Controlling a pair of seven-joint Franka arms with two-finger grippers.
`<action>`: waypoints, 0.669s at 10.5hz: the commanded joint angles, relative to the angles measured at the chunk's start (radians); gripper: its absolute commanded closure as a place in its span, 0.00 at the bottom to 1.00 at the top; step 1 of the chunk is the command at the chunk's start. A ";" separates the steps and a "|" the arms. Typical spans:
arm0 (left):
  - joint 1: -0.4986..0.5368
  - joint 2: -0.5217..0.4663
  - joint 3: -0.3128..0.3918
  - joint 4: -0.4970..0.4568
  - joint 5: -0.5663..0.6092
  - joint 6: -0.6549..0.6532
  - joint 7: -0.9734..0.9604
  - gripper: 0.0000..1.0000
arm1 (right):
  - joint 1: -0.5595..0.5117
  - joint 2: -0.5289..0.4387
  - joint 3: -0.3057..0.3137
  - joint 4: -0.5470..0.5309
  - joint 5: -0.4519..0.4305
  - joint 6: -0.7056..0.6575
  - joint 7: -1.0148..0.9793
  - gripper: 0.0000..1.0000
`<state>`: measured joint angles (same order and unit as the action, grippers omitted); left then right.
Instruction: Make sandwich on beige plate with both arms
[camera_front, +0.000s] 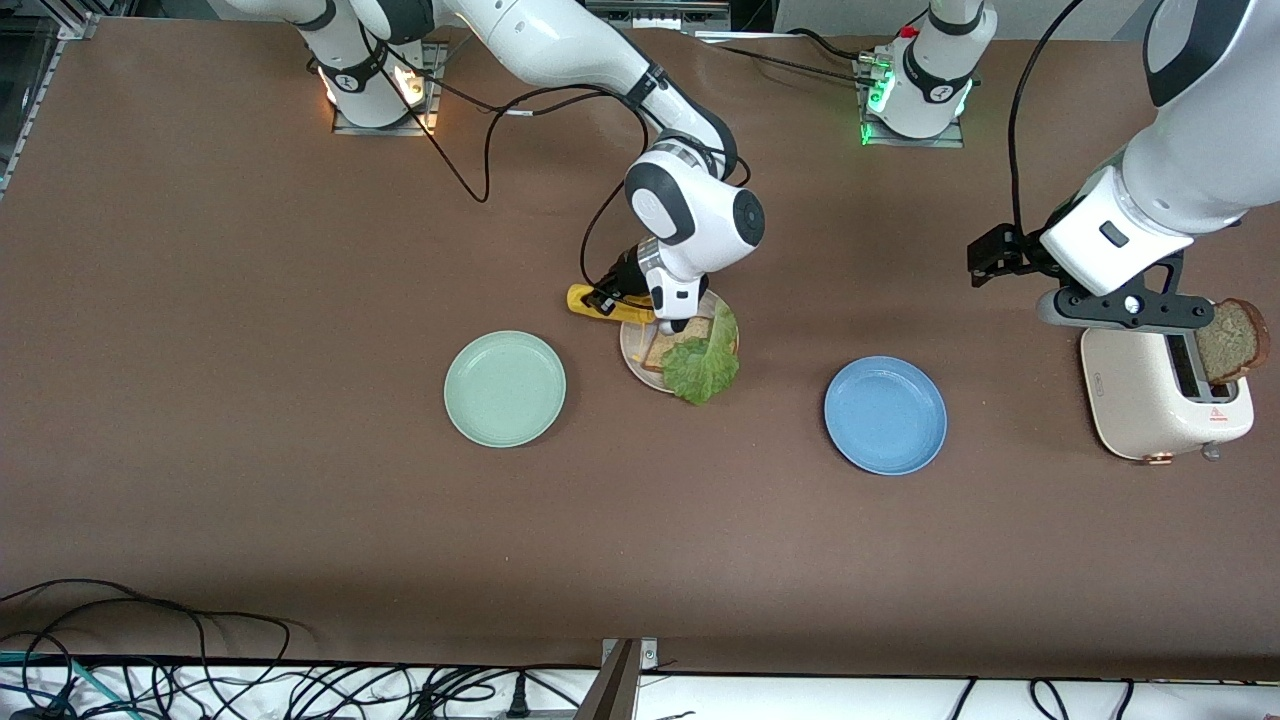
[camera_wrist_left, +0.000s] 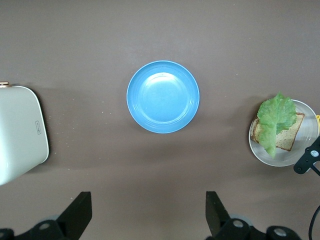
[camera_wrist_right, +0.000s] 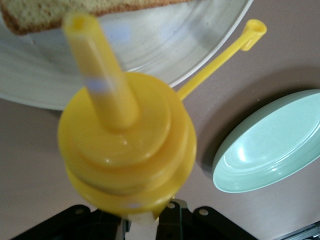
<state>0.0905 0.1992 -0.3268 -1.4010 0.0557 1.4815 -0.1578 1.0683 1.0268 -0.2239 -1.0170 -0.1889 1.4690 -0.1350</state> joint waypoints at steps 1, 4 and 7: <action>-0.006 -0.003 -0.001 0.010 0.026 -0.017 -0.011 0.00 | 0.002 0.018 -0.011 0.046 -0.021 -0.094 -0.096 1.00; -0.006 -0.003 -0.001 0.010 0.026 -0.017 -0.009 0.00 | 0.004 0.018 -0.003 0.046 -0.053 -0.141 -0.176 1.00; -0.006 -0.003 -0.001 0.010 0.026 -0.017 -0.009 0.00 | -0.004 0.009 -0.005 0.046 -0.052 -0.128 -0.192 1.00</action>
<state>0.0904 0.1992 -0.3268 -1.4010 0.0557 1.4809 -0.1578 1.0680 1.0270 -0.2269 -1.0136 -0.2204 1.3663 -0.2976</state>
